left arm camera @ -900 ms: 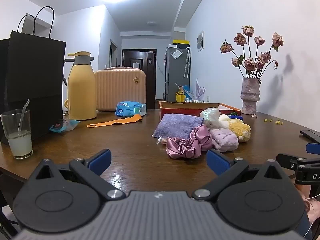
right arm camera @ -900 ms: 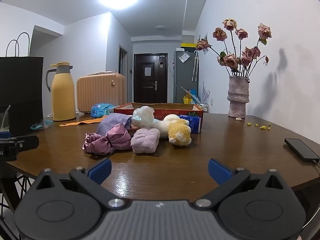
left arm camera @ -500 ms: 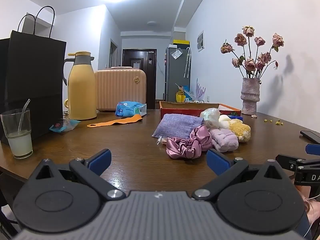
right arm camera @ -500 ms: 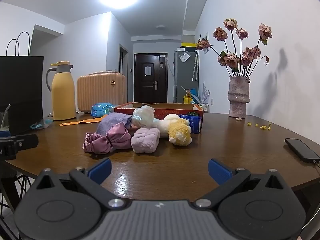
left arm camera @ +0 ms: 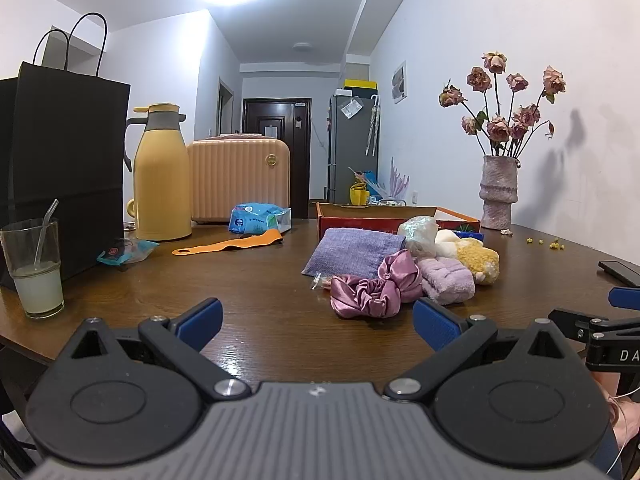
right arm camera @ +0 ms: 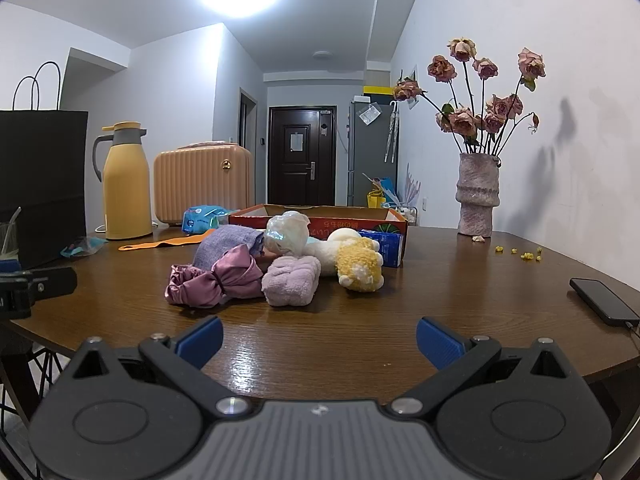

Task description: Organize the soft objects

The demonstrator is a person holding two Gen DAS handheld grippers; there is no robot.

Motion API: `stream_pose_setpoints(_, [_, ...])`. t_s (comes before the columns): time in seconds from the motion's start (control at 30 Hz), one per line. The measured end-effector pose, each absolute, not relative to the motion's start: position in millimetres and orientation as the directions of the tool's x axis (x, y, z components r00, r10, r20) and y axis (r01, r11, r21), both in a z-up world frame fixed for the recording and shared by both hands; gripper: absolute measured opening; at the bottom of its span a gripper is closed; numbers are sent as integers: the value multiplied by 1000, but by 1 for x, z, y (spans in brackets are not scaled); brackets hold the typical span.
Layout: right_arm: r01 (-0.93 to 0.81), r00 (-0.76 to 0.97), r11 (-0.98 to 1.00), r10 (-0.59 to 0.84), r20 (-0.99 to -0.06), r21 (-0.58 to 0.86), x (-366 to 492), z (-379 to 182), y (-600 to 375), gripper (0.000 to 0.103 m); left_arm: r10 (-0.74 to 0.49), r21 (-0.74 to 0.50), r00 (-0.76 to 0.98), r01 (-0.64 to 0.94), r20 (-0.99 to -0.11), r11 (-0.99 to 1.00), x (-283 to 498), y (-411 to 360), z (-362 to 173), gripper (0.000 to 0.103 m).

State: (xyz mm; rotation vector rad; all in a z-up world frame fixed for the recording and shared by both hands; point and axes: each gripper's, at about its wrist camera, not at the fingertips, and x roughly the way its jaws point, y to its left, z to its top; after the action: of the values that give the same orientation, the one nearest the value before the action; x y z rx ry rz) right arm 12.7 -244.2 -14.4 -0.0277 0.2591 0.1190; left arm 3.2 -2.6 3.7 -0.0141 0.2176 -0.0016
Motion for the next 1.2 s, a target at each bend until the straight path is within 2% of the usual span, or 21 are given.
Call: stream_pose_setpoints(1.2, [-122,958,992,114,-262,-13,14,-16,-243,103,-2,-13,976,-1,-216,1000,0,-1,2,103])
